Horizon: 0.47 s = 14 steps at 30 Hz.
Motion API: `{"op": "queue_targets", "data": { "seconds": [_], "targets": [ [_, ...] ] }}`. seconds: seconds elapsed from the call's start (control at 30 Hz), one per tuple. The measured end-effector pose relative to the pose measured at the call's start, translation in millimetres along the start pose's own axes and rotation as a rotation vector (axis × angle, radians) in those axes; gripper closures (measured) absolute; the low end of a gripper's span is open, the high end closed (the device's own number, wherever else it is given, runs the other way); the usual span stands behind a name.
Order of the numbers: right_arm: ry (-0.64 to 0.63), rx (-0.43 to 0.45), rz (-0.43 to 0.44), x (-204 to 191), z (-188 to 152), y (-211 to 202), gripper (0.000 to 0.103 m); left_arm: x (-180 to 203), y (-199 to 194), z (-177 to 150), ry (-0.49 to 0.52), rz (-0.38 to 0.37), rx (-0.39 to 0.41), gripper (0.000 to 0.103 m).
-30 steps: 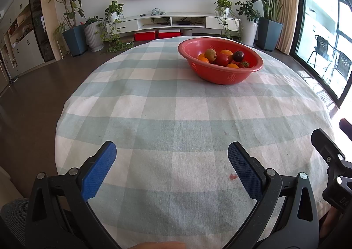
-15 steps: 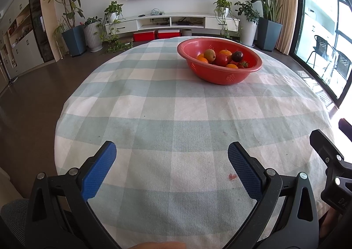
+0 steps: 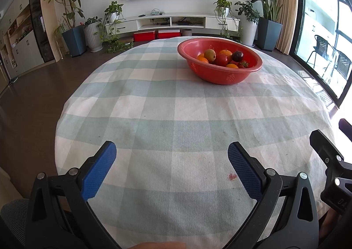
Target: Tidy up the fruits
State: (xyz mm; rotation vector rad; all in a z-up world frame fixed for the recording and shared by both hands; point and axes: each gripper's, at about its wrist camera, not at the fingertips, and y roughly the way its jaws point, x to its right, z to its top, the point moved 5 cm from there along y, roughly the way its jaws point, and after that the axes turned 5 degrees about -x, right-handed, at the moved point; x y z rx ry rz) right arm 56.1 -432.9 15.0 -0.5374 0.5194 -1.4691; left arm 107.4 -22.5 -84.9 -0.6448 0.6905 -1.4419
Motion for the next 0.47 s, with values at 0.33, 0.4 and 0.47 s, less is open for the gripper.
{"op": "queue_targets", "data": {
  "seconds": [0.33, 0.4, 0.47],
  "targets": [
    [0.0, 0.0, 0.0, -0.2, 0.2, -0.6, 0.0, -1.0, -3.6, -1.3, 0.012, 0.021, 0.025, 0.0],
    [-0.001, -0.001, 0.0, -0.2, 0.4, -0.6, 0.0, -1.1, -3.8, -1.3, 0.012, 0.014, 0.025, 0.0],
    [0.0, -0.001, 0.0, -0.2, 0.5, -0.7, 0.0, -1.3, -2.6, -1.5, 0.011, 0.008, 0.019, 0.0]
  ]
}}
